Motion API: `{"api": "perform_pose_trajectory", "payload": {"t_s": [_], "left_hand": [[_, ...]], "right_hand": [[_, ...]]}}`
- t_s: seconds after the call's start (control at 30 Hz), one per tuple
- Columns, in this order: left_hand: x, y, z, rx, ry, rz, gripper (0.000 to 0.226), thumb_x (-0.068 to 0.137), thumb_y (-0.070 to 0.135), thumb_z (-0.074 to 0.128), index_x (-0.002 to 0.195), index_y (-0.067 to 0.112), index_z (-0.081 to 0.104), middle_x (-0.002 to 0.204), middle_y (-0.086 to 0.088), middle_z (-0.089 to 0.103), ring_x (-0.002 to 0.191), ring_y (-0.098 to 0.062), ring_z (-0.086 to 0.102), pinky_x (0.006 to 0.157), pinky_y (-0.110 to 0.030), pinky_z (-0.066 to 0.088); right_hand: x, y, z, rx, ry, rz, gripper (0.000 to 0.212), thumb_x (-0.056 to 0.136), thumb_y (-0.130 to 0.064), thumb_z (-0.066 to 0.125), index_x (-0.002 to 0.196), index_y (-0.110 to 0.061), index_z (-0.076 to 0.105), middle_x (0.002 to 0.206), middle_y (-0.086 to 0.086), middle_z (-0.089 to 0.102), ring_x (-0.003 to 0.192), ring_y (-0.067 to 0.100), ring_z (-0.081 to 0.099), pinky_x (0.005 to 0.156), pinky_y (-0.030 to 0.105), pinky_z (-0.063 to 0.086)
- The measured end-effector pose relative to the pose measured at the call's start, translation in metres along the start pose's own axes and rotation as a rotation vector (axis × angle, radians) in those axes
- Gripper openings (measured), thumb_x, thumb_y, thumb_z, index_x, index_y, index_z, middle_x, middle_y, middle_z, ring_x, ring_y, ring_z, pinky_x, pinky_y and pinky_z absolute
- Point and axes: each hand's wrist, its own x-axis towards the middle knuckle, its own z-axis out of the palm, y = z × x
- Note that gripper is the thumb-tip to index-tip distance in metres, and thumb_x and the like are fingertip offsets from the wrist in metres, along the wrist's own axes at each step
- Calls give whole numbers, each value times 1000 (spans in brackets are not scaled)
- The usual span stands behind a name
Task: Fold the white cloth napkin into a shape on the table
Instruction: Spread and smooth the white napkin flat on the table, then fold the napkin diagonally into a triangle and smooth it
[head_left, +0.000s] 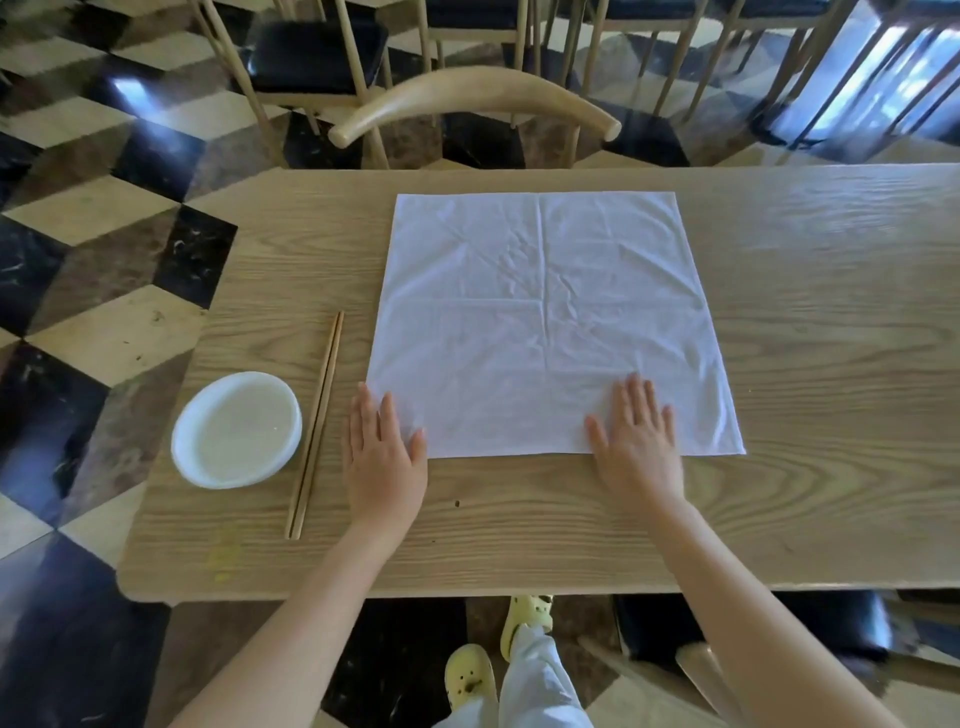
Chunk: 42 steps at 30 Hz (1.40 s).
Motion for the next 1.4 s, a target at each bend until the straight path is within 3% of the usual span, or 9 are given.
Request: {"api": "perform_pose_trajectory", "payload": {"t_s": [0.13,0.3,0.43,0.57,0.67,0.77,0.93,1.17,1.4], "left_hand": [[2,18,-12,-168,95,-177,61,85,1,53,141,7,29,150,-22,24,137,-37,23,110,-46,22],[10,30,-33,-674,42,-447,50,84,5,53,130,14,40,121,-7,53,108,-26,54,81,-31,43],[16,49,-44,-777,-25,-315,45,81,14,60,120,32,46,103,-1,63,78,-9,62,68,-29,50],[42,75,-56,-823,-46,-121,46,83,10,58,120,34,46,104,9,54,75,-6,57,72,-27,48],[70,93,-65,-826,-177,3,42,83,11,60,118,33,53,98,11,58,89,-5,58,75,-20,45],[104,117,-72,-689,-189,189,35,87,9,58,118,26,58,95,9,65,90,-3,61,79,-21,49],[168,177,-60,-476,-36,360,13,92,17,55,84,15,66,76,6,63,73,-9,57,64,-12,41],[250,269,4,-352,-31,480,20,92,16,53,102,7,67,96,-5,44,97,-21,47,85,-26,37],[293,319,49,-411,-235,478,13,88,17,59,99,12,63,89,0,63,81,-12,55,69,-23,40]], "right_hand": [[-29,-78,23,82,-69,-462,72,88,-54,12,149,-16,9,156,-2,-3,142,13,-14,116,35,-10],[-36,-115,40,186,23,-475,60,87,-43,44,134,-6,45,147,12,39,141,25,23,115,47,9],[-26,-128,12,467,62,-461,41,87,-33,55,121,-10,56,121,4,61,117,20,52,96,38,46],[6,-119,-15,674,82,-277,9,89,-17,56,94,-15,63,88,0,63,80,15,55,66,22,41],[32,-105,-37,735,75,-176,31,89,-15,54,60,-18,42,57,-6,41,53,10,35,52,21,29],[64,-90,-61,722,64,-161,34,89,-16,53,61,-13,36,53,-1,35,51,15,29,49,23,27],[121,-52,-93,797,156,-109,16,90,-21,54,82,-10,62,72,1,61,66,17,52,53,16,35],[194,2,-113,876,289,33,15,89,-16,54,76,-10,59,66,-4,57,57,6,46,52,13,36],[250,43,-112,840,321,149,13,89,-18,54,81,-11,60,71,-7,57,74,15,55,65,26,42]]}}
